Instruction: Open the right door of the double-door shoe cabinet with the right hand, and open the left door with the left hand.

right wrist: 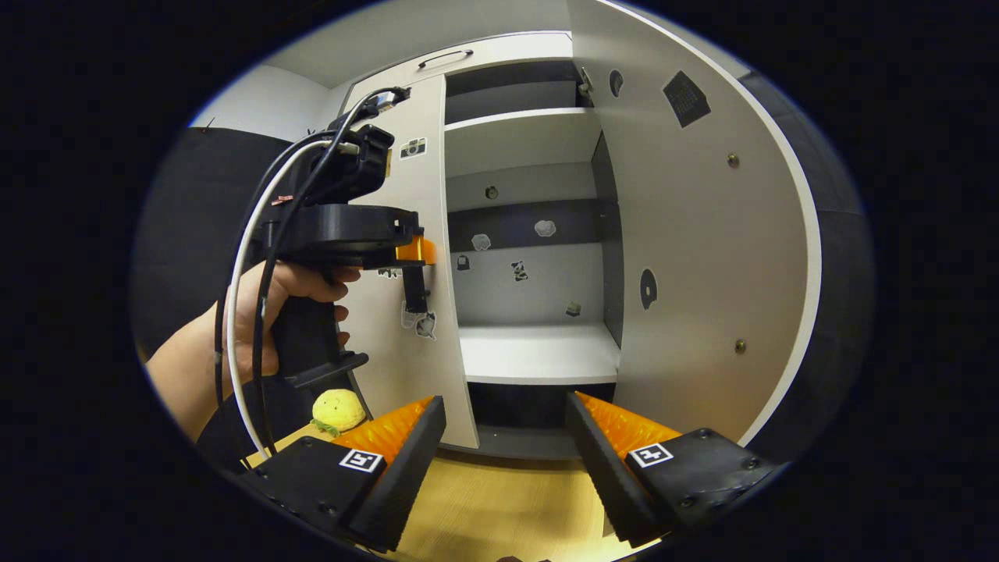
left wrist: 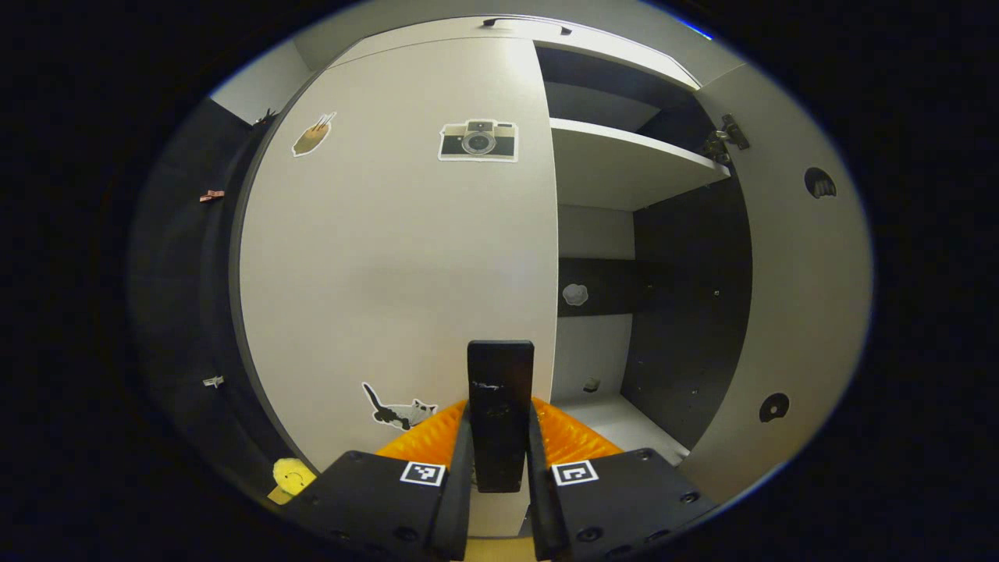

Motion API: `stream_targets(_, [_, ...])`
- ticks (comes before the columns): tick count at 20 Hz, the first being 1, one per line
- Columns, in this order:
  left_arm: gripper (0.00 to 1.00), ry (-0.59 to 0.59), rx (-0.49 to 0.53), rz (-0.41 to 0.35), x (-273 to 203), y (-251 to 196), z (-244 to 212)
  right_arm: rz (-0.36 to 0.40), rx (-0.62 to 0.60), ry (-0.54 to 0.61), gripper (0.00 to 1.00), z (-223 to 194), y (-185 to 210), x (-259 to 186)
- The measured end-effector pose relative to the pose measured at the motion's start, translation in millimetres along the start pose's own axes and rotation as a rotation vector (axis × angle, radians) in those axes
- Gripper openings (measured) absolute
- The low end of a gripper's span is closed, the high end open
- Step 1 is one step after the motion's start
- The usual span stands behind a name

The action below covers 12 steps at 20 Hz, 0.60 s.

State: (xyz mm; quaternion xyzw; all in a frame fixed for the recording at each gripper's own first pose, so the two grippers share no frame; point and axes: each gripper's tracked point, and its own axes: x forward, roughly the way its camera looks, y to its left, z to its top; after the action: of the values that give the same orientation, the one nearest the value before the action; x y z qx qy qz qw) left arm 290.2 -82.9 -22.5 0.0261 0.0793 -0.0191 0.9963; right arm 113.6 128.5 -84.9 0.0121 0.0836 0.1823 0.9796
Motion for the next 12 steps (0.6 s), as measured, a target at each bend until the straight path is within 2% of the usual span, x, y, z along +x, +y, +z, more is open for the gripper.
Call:
stream_targets(3, [0.31,-0.002,-0.042,0.001,-0.6,0.4,-1.7,-0.002,-0.014,0.000,0.99,-1.6,-1.0,-3.2])
stream_targets(7, [0.19,-0.012,-0.064,0.007,-4.7,1.3,-2.1,-0.003,-0.027,-0.006,0.98,0.0,-0.5,-7.3])
stream_targets(12, [0.19,-0.017,-0.101,-0.015,-30.4,4.1,-0.8,-0.013,-0.046,-0.013,0.98,3.5,4.1,-13.2])
